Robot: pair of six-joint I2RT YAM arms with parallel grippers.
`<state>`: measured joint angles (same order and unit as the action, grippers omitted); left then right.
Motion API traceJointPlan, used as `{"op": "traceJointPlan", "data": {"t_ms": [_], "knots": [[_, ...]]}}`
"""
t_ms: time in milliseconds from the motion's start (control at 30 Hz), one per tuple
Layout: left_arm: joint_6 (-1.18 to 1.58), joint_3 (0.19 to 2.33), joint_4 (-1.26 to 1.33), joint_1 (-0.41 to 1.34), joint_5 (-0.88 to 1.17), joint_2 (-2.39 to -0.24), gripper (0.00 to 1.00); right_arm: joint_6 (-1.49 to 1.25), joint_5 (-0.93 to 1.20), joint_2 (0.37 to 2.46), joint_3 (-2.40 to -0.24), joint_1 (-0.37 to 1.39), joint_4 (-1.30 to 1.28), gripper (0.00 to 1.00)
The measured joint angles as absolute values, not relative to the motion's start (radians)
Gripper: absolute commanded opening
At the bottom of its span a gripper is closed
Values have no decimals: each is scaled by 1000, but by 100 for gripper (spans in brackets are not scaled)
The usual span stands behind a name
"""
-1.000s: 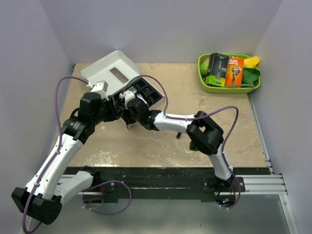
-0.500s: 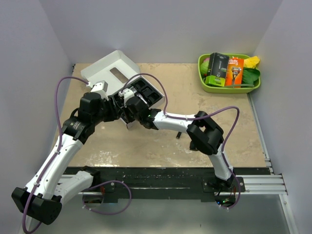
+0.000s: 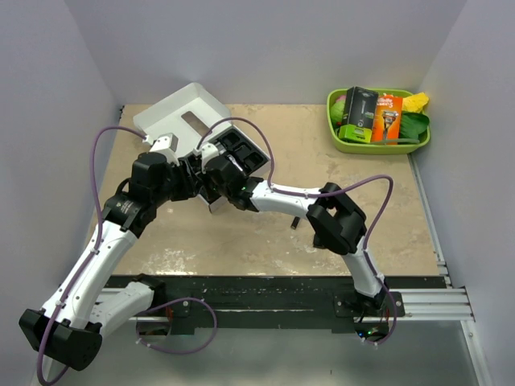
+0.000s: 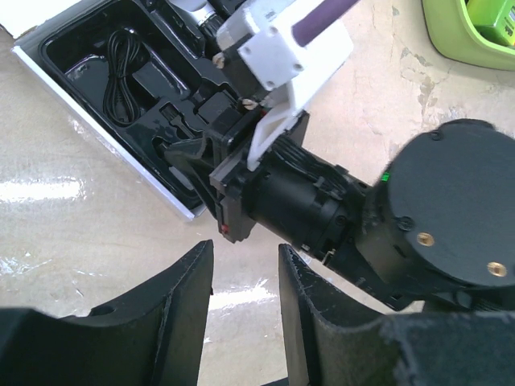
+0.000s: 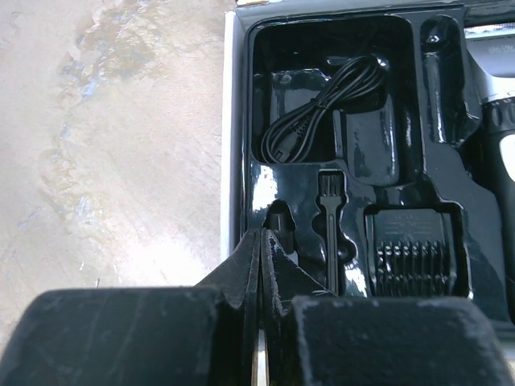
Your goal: Sort the hair-cutting tools
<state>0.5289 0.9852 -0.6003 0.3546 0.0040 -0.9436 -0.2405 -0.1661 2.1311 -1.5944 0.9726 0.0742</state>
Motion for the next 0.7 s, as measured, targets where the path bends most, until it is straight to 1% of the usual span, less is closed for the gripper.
{"op": "traceJointPlan", "data": {"t_ms": [267,700], "knots": [[527,985,-600,355,4,-944,43,-241,-167,2201,-1606,973,84,0],[527,983,-598,355,4,-943,43,-241,-178,2193,-1592,973,106,0]]}}
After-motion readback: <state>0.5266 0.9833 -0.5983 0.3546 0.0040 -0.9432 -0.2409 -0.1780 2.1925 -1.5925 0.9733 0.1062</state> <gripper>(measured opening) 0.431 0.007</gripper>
